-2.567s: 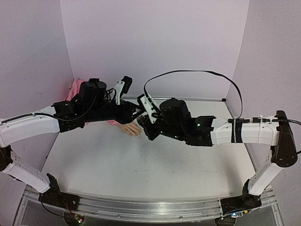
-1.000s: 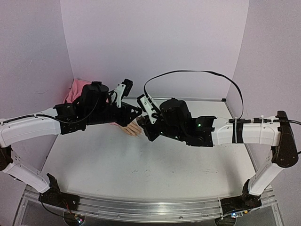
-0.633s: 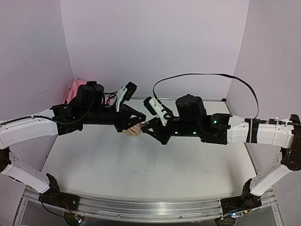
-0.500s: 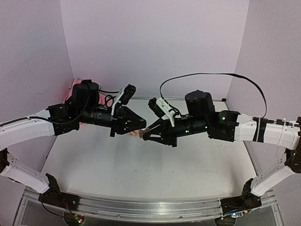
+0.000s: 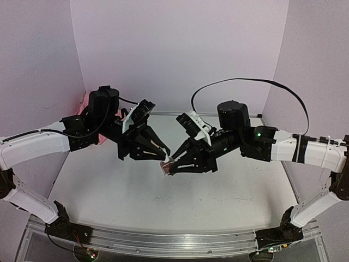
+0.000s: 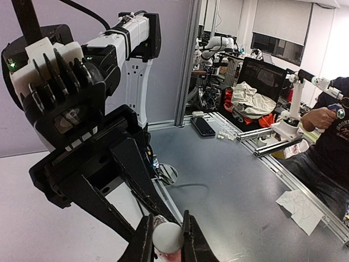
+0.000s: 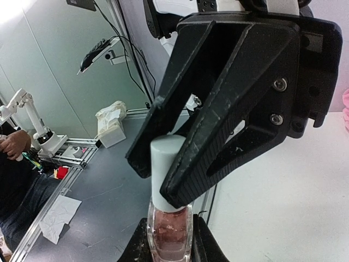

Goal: Paint the nails

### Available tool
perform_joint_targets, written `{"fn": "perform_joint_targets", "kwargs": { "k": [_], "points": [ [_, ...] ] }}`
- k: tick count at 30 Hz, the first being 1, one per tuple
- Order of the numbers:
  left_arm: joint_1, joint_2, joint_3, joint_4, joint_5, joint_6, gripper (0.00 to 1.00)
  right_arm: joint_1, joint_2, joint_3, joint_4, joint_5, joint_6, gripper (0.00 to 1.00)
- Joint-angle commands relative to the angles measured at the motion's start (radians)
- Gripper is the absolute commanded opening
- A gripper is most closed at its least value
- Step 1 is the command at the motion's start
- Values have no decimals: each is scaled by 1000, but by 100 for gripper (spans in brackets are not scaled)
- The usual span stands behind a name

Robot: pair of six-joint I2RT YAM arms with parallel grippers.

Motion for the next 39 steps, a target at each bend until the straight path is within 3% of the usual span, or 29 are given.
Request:
{"fn": "perform_joint_targets", "kwargs": {
  "k": [1,7,9,13,16,18,21,28,39],
  "points": [
    [28,-26,15,-97,28,-17,25,-31,-66,23,146,18,-41,0],
    [73,-140,-50,-109,-382,-110,88,-35,-96,-52,142,360,-68,0],
    [82,-190,-85,-115,-508,-156,99,-35,-98,-68,138,484,-71,0],
    [87,-251,-108,-118,-702,-270,99,-32,-88,-84,149,734,-61,0],
    [87,-239,-87,-138,-868,-422,97,-7,-52,-72,163,1027,-47,0],
    [87,-207,-70,-138,-896,-514,92,25,-7,-51,170,1227,-45,0],
    [84,-136,-27,-136,-895,-575,84,63,67,-1,171,1403,-46,0],
    [11,-54,37,-116,-986,-498,83,111,152,67,170,1447,-57,0],
    [-32,35,93,-92,-1115,-498,61,134,174,82,171,1345,-45,0]
  ]
}}
